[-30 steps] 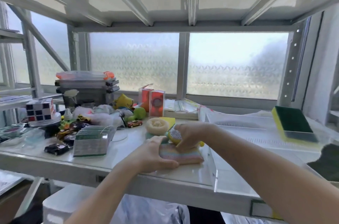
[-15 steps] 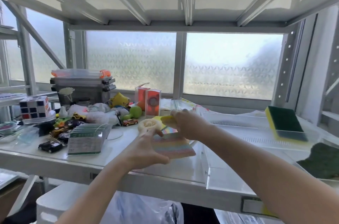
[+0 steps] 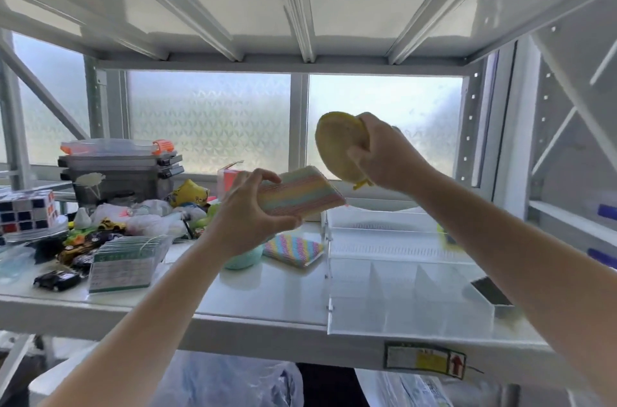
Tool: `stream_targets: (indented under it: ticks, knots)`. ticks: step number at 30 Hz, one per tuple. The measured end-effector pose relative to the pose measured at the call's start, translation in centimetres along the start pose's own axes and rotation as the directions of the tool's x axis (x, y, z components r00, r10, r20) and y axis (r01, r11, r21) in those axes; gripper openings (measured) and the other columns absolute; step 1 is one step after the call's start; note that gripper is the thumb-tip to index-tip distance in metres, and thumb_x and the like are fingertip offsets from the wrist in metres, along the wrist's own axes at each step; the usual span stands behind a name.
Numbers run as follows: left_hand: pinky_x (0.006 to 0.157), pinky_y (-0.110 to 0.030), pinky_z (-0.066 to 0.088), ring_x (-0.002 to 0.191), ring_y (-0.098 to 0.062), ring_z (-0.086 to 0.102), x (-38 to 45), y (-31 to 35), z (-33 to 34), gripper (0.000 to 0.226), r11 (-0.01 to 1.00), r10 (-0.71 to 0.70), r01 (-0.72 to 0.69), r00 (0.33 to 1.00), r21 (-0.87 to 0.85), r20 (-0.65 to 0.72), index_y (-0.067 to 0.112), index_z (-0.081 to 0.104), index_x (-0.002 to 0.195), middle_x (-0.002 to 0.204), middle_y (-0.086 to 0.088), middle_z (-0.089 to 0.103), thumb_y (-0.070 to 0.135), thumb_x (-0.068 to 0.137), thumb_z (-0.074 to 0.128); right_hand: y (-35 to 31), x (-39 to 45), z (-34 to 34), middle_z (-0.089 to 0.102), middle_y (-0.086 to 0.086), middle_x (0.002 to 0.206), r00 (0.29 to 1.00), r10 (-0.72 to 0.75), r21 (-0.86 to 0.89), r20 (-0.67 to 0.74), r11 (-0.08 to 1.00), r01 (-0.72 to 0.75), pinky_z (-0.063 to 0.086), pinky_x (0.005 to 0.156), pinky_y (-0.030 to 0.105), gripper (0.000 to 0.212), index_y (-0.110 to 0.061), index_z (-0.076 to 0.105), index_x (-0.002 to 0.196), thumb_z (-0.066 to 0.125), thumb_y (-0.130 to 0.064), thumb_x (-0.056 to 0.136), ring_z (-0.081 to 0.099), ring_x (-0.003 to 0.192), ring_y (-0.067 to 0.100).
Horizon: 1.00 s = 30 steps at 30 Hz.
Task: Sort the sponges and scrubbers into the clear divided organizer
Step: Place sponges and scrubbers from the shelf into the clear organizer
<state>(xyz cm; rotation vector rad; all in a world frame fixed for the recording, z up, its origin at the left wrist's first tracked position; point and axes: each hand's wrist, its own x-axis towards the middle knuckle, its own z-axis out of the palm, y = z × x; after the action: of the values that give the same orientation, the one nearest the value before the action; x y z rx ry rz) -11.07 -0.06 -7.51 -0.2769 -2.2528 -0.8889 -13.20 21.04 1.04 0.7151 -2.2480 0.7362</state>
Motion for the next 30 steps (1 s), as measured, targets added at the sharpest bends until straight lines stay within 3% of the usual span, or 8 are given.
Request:
stream_targets:
  ticks: [5,9,15,18,21,22,26,30]
  knots:
    - [0.092,-0.037,0.041,0.107,-0.018,0.044,1.7,2.8,3.3,0.053,1.000,0.007,-0.008,0.999,0.013,0.033,0.036,0.048,0.103,0.108,0.003,0.047,0.046,0.061,0.079,4.3,-2.8,-3.7,0.056,0.016,0.118,0.987,0.160,-0.034,0.005,0.987,-0.159,0.048,0.078,0.038,0.047,-0.010,0.040,0.134,0.053,-0.016,0.090,0.050,0.093,0.025]
    - [0.087,-0.034,0.039,0.106,-0.020,0.044,2.8,4.1,6.2,0.053,1.000,0.010,-0.010,0.996,0.006,0.088,0.031,0.053,0.107,0.109,-0.002,0.049,0.047,0.063,0.078,8.1,-6.4,-6.2,0.048,0.006,0.118,0.946,0.306,-0.094,0.107,0.950,-0.297,0.041,0.076,0.033,0.051,-0.019,0.033,0.142,0.050,-0.019,0.094,0.047,0.097,0.023]
    - [0.090,-0.035,0.035,0.116,-0.027,0.041,3.9,4.5,9.9,0.044,1.000,-0.016,0.011,0.987,0.027,0.162,0.029,0.056,0.107,0.112,-0.008,0.047,0.041,0.069,0.076,11.4,-10.4,-7.3,0.052,0.005,0.125,0.821,0.525,-0.177,0.226,0.851,-0.495,0.047,0.080,0.032,0.044,-0.032,0.043,0.137,0.047,-0.030,0.092,0.052,0.105,0.024]
    - [0.093,-0.036,0.035,0.117,-0.030,0.042,4.4,4.6,10.9,0.041,0.999,-0.031,0.024,0.981,0.039,0.190,0.028,0.058,0.106,0.113,-0.011,0.047,0.037,0.070,0.076,11.6,-11.5,-6.3,0.052,0.005,0.129,0.802,0.543,-0.200,0.249,0.839,-0.506,0.049,0.081,0.029,0.045,-0.029,0.047,0.136,0.049,-0.034,0.091,0.051,0.104,0.021]
    - [0.090,-0.035,0.040,0.111,-0.030,0.049,4.9,4.5,11.3,0.040,0.999,-0.026,0.020,0.978,0.033,0.207,0.027,0.059,0.102,0.117,-0.014,0.052,0.035,0.067,0.078,11.2,-11.6,-5.4,0.054,0.008,0.117,0.785,0.556,-0.198,0.272,0.831,-0.520,0.054,0.052,0.023,0.040,-0.022,0.053,0.129,0.050,-0.035,0.091,0.061,0.084,0.021]
    - [0.087,-0.033,0.040,0.110,-0.028,0.051,5.1,4.5,11.2,0.041,0.999,-0.022,0.015,0.977,0.034,0.211,0.025,0.059,0.101,0.118,-0.014,0.053,0.034,0.066,0.079,11.0,-11.5,-5.1,0.056,0.009,0.113,0.779,0.561,-0.217,0.282,0.828,-0.518,0.056,0.050,0.026,0.037,-0.020,0.056,0.125,0.051,-0.035,0.091,0.063,0.080,0.023]
    - [0.085,-0.028,0.038,0.105,-0.020,0.049,6.0,4.4,10.7,0.047,0.999,-0.013,0.002,0.970,0.046,0.244,0.019,0.063,0.105,0.121,-0.009,0.052,0.026,0.062,0.081,11.1,-10.6,-4.1,0.064,0.009,0.107,0.743,0.586,-0.360,0.323,0.802,-0.476,0.057,0.075,0.034,0.034,-0.017,0.066,0.109,0.051,-0.039,0.089,0.063,0.090,0.024]
    - [0.086,-0.023,0.037,0.105,-0.015,0.046,6.9,4.6,10.3,0.052,0.996,0.010,-0.038,0.953,0.087,0.302,0.012,0.064,0.111,0.119,-0.001,0.046,0.013,0.062,0.080,11.7,-9.9,-3.5,0.063,0.004,0.104,0.675,0.627,-0.462,0.388,0.766,-0.446,0.048,0.067,0.025,0.035,-0.020,0.066,0.114,0.052,-0.040,0.088,0.059,0.085,0.018]
